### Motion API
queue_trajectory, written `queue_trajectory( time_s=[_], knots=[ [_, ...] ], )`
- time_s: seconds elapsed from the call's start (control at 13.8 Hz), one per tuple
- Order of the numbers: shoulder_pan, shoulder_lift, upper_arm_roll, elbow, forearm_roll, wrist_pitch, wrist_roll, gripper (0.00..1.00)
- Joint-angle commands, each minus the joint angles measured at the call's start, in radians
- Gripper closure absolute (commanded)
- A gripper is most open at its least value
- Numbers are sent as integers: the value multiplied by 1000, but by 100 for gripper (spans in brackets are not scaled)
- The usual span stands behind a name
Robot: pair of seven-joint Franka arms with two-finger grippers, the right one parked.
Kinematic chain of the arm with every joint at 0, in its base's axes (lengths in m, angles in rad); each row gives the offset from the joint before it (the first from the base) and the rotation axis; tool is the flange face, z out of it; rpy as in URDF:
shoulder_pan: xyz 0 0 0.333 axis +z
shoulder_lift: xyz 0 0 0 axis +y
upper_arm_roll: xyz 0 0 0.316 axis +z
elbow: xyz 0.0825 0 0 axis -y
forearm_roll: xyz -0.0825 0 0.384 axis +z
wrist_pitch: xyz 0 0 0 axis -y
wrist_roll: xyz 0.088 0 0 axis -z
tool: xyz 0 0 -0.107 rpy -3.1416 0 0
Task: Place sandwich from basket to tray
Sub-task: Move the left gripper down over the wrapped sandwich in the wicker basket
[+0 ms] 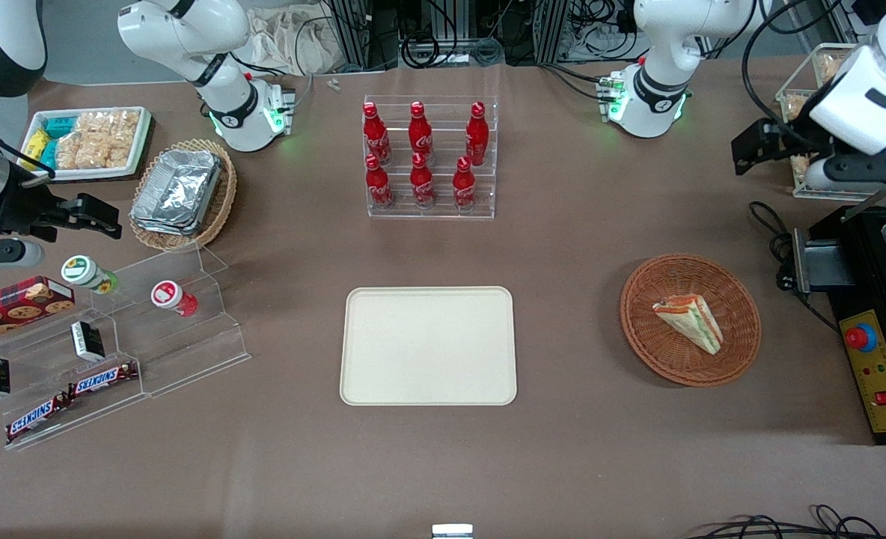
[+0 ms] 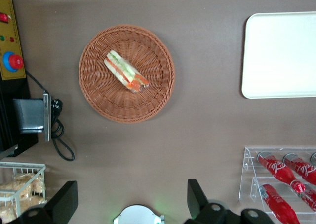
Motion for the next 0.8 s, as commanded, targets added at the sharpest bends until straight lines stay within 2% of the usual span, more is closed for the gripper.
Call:
queue_trajectory(
  time_s=[0.0, 0.15, 0.29, 0.73],
  knots=[
    [-4, 31, 4, 58, -13, -23, -11, 0],
    [-4, 74, 9, 51, 1, -12, -43, 0],
    [-4, 141, 8, 16, 32, 46, -214, 0],
    [13, 192, 11, -453, 33, 601, -662, 0]
  ],
)
